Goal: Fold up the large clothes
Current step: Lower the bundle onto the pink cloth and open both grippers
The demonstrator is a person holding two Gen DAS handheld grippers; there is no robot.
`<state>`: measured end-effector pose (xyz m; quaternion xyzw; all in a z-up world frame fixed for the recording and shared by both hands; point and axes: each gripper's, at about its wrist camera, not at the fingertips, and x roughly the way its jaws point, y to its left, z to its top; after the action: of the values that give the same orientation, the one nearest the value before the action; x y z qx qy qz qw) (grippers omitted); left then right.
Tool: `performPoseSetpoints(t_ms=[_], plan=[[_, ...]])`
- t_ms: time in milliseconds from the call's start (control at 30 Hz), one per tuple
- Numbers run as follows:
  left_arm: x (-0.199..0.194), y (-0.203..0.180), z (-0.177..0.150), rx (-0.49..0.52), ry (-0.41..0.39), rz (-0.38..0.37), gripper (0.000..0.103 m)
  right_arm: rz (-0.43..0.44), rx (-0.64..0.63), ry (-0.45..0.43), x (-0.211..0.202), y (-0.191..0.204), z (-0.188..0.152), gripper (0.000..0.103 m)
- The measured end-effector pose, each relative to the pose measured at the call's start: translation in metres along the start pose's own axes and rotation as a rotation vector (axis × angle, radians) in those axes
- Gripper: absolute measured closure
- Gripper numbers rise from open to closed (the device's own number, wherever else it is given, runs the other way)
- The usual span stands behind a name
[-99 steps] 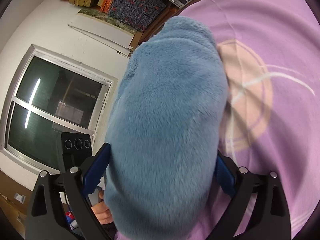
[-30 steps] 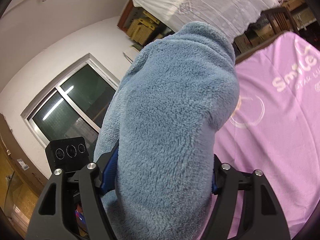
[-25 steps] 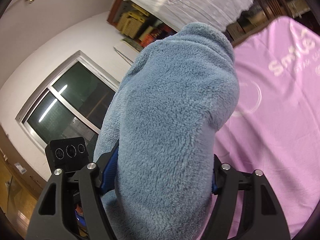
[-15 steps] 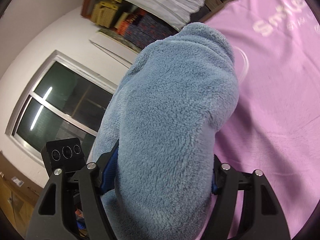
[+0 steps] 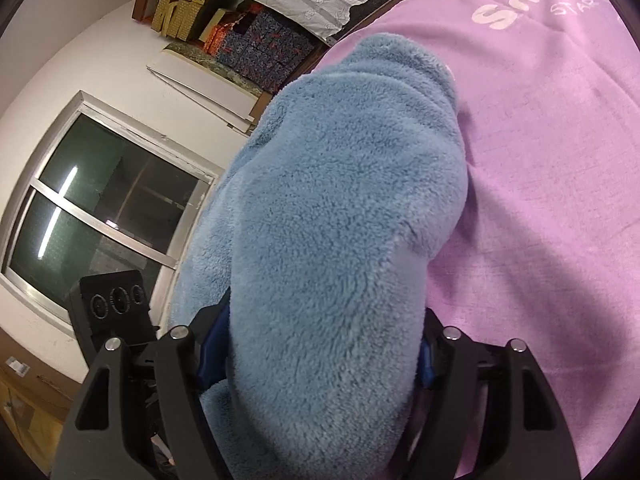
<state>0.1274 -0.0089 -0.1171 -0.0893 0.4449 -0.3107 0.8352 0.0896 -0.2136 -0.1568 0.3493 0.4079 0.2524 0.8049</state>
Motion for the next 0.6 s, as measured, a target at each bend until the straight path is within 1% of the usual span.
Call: performPoseSetpoints(t_ms=[100, 167, 267, 433, 600], plan=[[-0.006, -0.003, -0.003, 0.009, -0.014, 0.016, 0.013, -0.019, 0.012, -0.007, -0.006, 0.008, -0.004, 0.025], [-0.010, -0.003, -0.004, 0.007, -0.020, 0.022, 0.013, -0.027, 0.015, -0.015, -0.013, 0.010, -0.008, 0.025], [-0.021, -0.009, -0.007, 0.016, -0.038, 0.057, 0.014, -0.052, 0.006, -0.036, -0.027, 0.014, -0.014, 0.025], [-0.045, -0.028, -0.016, 0.078, -0.093, 0.145, 0.014, -0.103, -0.038, -0.088, -0.053, 0.033, -0.026, 0.025], [-0.074, -0.054, -0.027, 0.150, -0.171, 0.227, 0.014, -0.124, -0.096, -0.142, -0.080, 0.058, -0.037, 0.022]])
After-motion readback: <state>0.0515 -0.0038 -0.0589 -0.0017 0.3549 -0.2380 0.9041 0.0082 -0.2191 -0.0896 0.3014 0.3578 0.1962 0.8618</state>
